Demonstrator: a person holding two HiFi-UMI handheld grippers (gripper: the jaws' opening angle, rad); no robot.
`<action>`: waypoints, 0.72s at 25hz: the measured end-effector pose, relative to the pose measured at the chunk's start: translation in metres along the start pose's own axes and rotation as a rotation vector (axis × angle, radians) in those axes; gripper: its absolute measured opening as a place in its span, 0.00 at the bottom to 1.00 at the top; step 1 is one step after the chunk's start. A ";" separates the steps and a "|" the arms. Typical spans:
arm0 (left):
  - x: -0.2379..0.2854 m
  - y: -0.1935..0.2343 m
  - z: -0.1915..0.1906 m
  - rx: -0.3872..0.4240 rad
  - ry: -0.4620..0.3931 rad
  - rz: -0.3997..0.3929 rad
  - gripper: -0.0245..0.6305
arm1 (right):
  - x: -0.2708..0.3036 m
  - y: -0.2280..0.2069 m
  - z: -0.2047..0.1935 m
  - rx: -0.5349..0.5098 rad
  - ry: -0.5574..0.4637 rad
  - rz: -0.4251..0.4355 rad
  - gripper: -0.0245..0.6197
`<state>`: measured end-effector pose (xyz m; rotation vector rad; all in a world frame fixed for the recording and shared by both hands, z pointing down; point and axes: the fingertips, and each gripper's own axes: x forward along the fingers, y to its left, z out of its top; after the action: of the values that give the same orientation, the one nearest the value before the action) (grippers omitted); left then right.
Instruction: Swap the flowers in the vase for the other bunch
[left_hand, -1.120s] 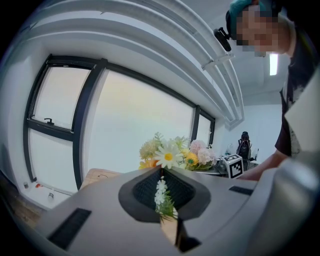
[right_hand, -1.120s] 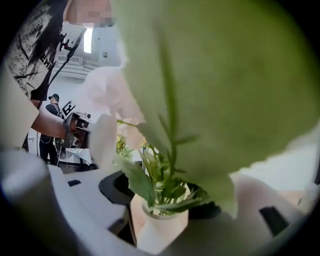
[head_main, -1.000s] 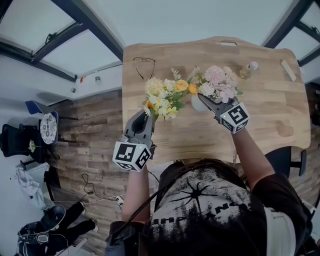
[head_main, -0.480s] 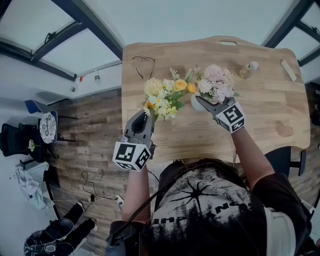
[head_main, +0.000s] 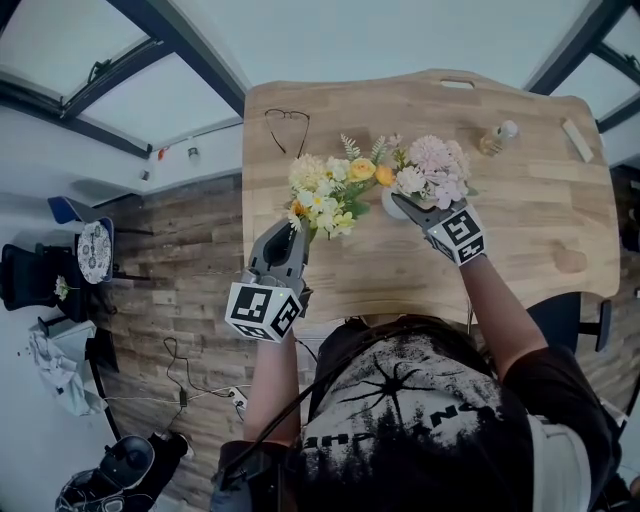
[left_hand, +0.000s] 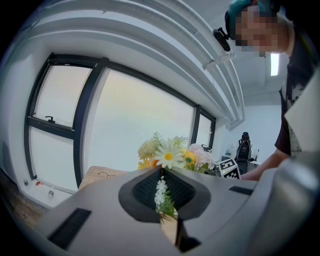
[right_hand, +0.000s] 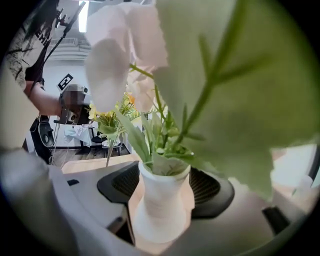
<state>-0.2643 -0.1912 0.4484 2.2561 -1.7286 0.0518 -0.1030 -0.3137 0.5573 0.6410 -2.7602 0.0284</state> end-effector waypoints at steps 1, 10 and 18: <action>0.000 0.000 -0.001 0.000 -0.001 0.001 0.07 | -0.001 0.000 -0.001 0.001 -0.002 -0.001 0.50; -0.002 -0.003 -0.003 -0.004 -0.003 0.005 0.07 | -0.005 0.003 -0.012 0.049 0.005 -0.002 0.50; -0.008 -0.013 -0.007 -0.002 -0.011 0.010 0.07 | -0.022 0.012 -0.022 0.074 0.011 0.005 0.50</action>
<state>-0.2531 -0.1790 0.4506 2.2508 -1.7448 0.0402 -0.0833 -0.2922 0.5720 0.6507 -2.7608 0.1351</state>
